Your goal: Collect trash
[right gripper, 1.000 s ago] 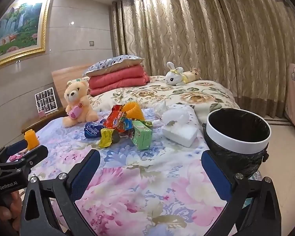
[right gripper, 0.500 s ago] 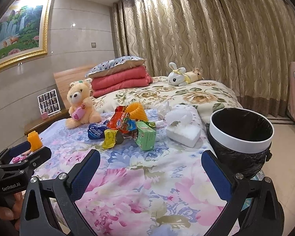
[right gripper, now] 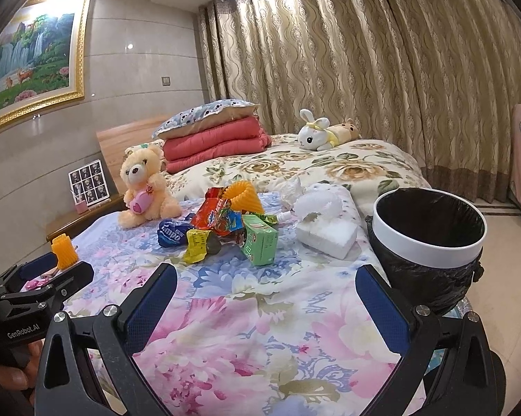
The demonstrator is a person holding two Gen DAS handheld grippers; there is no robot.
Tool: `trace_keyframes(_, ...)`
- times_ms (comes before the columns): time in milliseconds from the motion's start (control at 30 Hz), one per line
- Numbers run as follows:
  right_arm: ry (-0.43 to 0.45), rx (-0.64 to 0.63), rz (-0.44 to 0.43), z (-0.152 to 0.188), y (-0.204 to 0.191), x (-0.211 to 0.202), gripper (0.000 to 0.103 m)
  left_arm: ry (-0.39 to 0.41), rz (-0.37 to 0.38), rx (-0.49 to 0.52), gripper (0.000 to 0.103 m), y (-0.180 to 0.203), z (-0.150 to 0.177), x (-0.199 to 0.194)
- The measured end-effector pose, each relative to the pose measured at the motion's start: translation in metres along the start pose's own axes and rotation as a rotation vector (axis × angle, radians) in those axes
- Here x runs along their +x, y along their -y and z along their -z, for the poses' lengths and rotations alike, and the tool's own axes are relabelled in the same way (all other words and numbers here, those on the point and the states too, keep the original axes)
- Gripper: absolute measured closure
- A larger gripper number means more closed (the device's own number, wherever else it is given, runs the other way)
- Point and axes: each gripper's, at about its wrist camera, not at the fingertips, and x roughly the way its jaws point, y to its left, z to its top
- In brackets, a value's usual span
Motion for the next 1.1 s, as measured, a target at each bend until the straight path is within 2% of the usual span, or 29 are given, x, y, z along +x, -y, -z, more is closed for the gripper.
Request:
trace_keyframes(633,-0.002,0.018,-0.014,0.000,0.000,0.001,0.000,-0.004,-0.003,0.002,0.000,0.000,0.003,0.003)
trace_keyframes(1100,-0.039,0.034,-0.034,0.003,0.003,0.014,0.000,-0.049,-0.006,0.016,0.000,-0.002,0.009,0.019)
